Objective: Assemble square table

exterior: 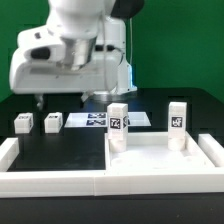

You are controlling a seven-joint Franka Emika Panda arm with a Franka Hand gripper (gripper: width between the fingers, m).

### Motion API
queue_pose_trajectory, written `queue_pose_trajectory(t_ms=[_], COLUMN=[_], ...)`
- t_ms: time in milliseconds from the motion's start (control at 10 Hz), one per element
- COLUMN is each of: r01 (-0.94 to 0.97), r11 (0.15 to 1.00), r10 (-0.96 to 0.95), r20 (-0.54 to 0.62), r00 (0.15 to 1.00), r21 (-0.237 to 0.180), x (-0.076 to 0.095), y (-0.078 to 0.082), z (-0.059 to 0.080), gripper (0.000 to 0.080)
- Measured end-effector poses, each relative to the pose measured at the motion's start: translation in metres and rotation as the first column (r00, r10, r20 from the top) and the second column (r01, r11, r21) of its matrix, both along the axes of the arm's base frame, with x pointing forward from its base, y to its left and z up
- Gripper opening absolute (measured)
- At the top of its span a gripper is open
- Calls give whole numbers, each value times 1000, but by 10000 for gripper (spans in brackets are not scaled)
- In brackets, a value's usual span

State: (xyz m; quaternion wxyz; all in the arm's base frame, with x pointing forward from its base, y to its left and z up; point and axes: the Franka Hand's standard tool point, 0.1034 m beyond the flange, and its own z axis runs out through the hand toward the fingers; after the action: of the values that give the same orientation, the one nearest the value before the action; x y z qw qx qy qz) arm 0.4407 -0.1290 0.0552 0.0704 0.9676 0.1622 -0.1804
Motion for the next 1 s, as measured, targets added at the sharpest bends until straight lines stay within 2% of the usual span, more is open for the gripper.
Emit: queue_pose_trajectory(t_ms=[100, 600, 700, 800, 1000], r01=[-1, -18, 47, 94, 133], r11=[1000, 1000, 999, 995, 990], r10=[1, 18, -46, -94, -135], r20=[8, 10, 17, 7, -22], r00=[1000, 1000, 999, 996, 991], r21=[-1, 4, -21, -38, -49], x=[0, 3, 0, -12, -27], y=[-1, 4, -2, -12, -24], z=[-5, -4, -6, -9, -16], gripper=[648, 648, 648, 648, 648])
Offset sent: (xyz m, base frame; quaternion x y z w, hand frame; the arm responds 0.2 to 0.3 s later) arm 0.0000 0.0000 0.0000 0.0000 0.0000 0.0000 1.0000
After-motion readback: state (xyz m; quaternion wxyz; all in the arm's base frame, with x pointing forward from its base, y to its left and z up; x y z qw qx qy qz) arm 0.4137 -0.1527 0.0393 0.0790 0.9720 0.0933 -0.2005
